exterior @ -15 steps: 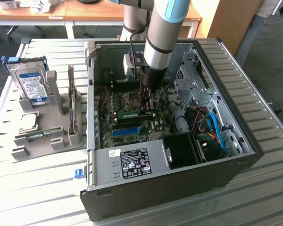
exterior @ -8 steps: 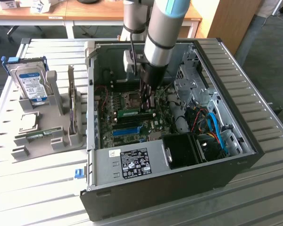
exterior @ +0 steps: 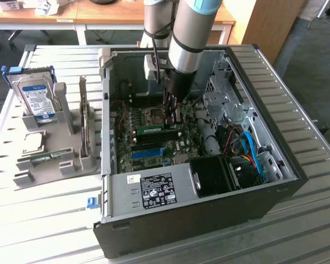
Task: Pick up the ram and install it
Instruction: 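Insert the ram into the slot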
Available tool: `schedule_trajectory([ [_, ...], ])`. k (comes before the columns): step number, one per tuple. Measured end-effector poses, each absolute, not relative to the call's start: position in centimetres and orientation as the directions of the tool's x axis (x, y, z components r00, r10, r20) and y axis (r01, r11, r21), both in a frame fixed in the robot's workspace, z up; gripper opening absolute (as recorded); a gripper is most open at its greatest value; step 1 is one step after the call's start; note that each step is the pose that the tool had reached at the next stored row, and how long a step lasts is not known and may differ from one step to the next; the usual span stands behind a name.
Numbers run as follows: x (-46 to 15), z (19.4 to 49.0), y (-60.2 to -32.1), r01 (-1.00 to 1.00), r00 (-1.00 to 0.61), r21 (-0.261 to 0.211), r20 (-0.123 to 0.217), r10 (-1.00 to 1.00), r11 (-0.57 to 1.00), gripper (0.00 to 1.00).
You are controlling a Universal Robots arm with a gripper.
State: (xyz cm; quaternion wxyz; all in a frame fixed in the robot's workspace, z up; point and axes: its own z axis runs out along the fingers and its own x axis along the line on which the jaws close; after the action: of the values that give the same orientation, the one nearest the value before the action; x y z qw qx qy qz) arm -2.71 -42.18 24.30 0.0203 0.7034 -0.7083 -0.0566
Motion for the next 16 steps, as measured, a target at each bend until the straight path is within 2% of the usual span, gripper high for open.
schedule_trajectory([
  [16, -2.70, 24.26, -42.18, -0.994, -0.002, 0.109, -0.051, -0.999, -0.004, 0.12],
])
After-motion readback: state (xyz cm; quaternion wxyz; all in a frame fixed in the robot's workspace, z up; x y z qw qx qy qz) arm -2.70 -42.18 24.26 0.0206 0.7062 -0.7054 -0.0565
